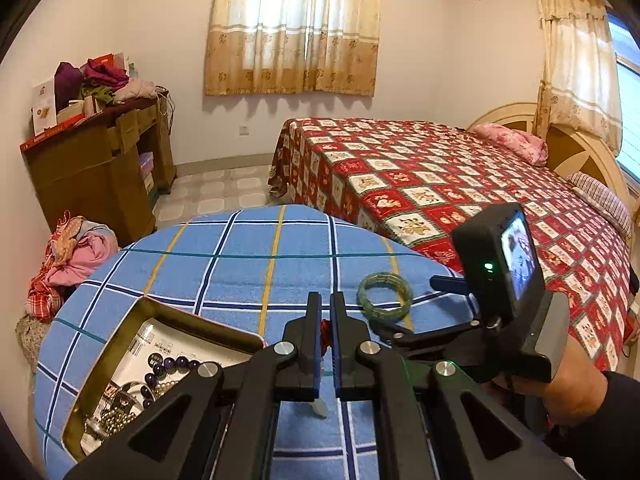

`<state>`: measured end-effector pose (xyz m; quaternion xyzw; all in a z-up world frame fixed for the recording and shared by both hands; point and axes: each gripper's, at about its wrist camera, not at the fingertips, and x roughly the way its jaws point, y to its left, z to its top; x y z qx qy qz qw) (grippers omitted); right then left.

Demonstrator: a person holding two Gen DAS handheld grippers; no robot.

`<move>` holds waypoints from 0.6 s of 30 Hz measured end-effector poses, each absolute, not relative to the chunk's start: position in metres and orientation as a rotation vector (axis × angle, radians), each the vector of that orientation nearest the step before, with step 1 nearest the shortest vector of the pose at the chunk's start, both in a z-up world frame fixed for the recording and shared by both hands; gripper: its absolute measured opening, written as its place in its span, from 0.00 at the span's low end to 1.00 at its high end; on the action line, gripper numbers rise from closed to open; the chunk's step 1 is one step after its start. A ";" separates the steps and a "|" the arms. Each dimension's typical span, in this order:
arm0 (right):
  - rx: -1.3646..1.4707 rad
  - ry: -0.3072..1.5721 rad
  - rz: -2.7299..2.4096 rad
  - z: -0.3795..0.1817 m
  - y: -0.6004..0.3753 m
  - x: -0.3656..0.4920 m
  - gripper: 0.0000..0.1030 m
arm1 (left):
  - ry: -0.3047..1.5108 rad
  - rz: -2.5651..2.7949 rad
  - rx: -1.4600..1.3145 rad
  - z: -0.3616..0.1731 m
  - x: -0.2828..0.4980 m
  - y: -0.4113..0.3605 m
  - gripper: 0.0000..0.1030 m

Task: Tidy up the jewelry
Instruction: 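Grasp the red-beaded jade pendant with the left tool while the right tool grasps the green jade bangle, then carry the red pendant and green jade bangle over the pink tin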

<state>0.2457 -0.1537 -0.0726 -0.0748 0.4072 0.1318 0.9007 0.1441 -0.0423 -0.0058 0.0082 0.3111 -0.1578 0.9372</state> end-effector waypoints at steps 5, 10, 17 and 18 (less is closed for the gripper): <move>-0.134 0.886 0.249 -0.081 -0.157 0.263 0.73 | 0.631 -0.323 0.014 -0.003 0.150 -0.039 0.03; -0.158 0.888 0.282 -0.078 -0.158 0.256 0.19 | 0.618 -0.319 0.002 0.005 0.149 -0.034 0.03; -0.140 0.837 0.316 -0.067 -0.157 0.231 0.17 | 0.577 -0.310 -0.007 0.025 0.136 -0.023 0.03; -0.135 0.822 0.322 -0.061 -0.156 0.225 0.17 | 0.566 -0.308 -0.007 0.030 0.134 -0.021 0.03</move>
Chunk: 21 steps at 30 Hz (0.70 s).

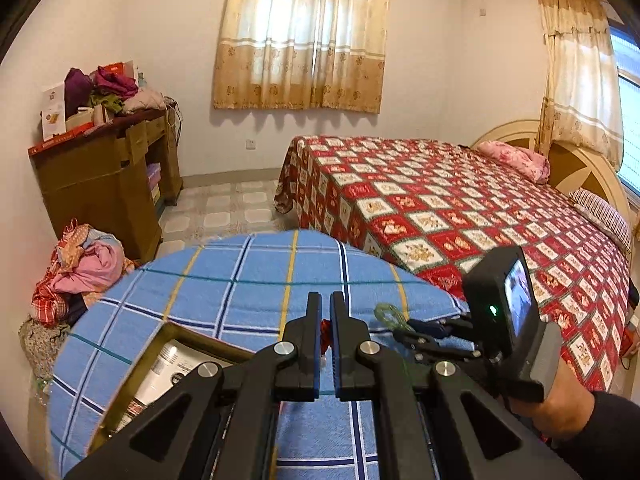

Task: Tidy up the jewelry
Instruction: 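Carry the red pendant and green jade bangle over the pink tin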

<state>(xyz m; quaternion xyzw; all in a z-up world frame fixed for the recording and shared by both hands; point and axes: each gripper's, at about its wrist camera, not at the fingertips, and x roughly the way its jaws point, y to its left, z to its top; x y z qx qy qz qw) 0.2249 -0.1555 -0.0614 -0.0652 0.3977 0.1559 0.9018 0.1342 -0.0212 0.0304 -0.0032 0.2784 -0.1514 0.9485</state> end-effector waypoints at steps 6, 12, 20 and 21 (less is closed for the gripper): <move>-0.122 0.745 0.368 -0.031 -0.142 0.204 0.17 | 0.519 -0.283 -0.003 0.054 0.124 -0.008 0.03; -0.123 0.680 0.420 -0.006 -0.123 0.192 0.17 | 0.498 -0.235 -0.001 0.063 0.115 0.012 0.03; -0.127 0.633 0.492 0.009 -0.095 0.183 0.17 | 0.506 -0.151 -0.005 0.060 0.108 0.047 0.03; -0.129 0.630 0.499 0.009 -0.092 0.181 0.17 | 0.511 -0.138 -0.009 0.058 0.108 0.053 0.03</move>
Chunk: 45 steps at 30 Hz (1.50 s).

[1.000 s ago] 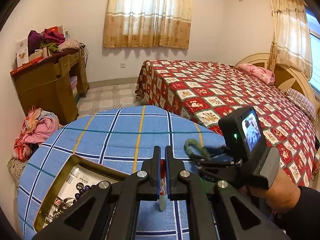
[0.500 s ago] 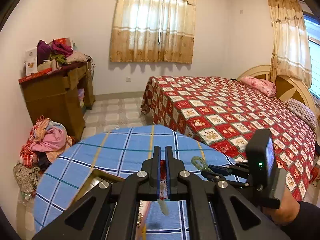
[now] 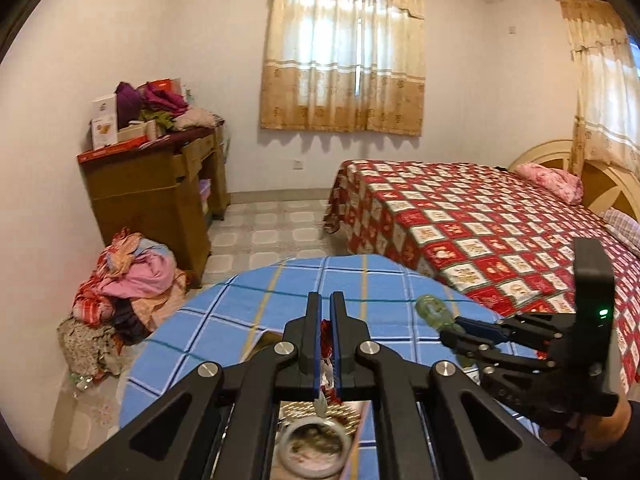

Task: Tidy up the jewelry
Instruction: 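Carry the red pendant and green jade bangle over the pink tin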

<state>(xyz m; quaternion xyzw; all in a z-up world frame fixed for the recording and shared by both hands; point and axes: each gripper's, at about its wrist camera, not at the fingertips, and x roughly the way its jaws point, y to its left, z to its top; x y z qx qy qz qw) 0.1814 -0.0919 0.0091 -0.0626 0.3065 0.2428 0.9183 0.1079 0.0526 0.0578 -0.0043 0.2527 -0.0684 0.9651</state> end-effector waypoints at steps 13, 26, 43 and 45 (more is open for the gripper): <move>-0.171 0.611 0.602 0.011 -0.040 0.163 0.17 | 0.550 -0.050 -0.056 0.034 0.101 0.096 0.03; -0.205 0.612 0.661 0.001 -0.007 0.155 0.17 | 0.584 -0.028 -0.092 0.017 0.092 0.115 0.03; -0.234 0.646 0.665 -0.023 0.012 0.157 0.17 | 0.662 -0.017 -0.103 -0.012 0.099 0.122 0.03; -0.244 0.651 0.665 -0.027 0.014 0.157 0.17 | 0.672 -0.012 -0.102 -0.015 0.100 0.123 0.03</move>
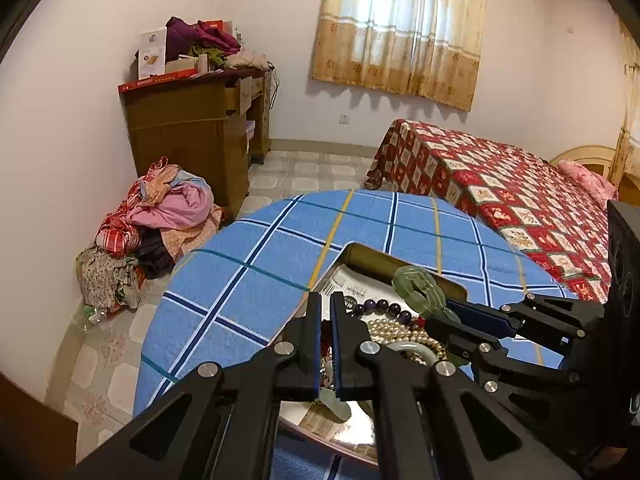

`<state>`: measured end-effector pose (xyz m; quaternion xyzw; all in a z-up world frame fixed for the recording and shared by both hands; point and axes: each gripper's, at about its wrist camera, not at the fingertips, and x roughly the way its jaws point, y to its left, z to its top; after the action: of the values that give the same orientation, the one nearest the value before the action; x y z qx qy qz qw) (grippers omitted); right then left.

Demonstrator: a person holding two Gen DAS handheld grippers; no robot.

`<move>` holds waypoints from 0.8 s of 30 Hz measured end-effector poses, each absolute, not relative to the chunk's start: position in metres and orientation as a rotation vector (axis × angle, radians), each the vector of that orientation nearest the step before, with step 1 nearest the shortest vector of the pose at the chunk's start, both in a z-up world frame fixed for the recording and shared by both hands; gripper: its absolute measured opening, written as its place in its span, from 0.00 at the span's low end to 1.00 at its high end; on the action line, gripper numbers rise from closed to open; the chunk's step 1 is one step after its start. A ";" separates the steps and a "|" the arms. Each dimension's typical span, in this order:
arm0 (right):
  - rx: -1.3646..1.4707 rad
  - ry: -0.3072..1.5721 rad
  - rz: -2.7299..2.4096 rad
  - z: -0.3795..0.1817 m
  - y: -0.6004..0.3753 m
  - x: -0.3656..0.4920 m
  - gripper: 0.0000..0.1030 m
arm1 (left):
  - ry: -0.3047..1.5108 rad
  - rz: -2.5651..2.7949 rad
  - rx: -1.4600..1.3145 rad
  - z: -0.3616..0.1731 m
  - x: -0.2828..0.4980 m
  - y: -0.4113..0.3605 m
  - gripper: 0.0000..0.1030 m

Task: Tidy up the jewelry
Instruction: 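Carry the red pendant and green jade bangle over the pink tin, then open both tools to drop the pendant and green bangle into the tin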

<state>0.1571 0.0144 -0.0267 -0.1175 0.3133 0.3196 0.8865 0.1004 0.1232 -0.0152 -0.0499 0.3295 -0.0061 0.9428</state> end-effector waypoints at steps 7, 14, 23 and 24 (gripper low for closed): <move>-0.278 0.680 0.669 -0.041 0.022 0.163 0.24 | 0.691 0.009 -0.115 -0.025 0.104 0.129 0.04; -0.274 0.671 0.643 -0.046 0.010 0.158 0.69 | 0.705 0.043 -0.114 -0.028 0.103 0.132 0.42; -0.224 0.645 0.547 -0.031 -0.027 0.138 0.73 | 0.645 0.094 -0.130 -0.014 0.077 0.137 0.73; -0.208 0.643 0.543 -0.029 -0.031 0.136 0.73 | 0.645 0.097 -0.130 -0.014 0.074 0.137 0.73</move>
<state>0.1363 -0.0308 -0.0290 -0.1006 0.3114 0.2632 0.9076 0.0741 0.1368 -0.0135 -0.0640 0.3164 0.0475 0.9453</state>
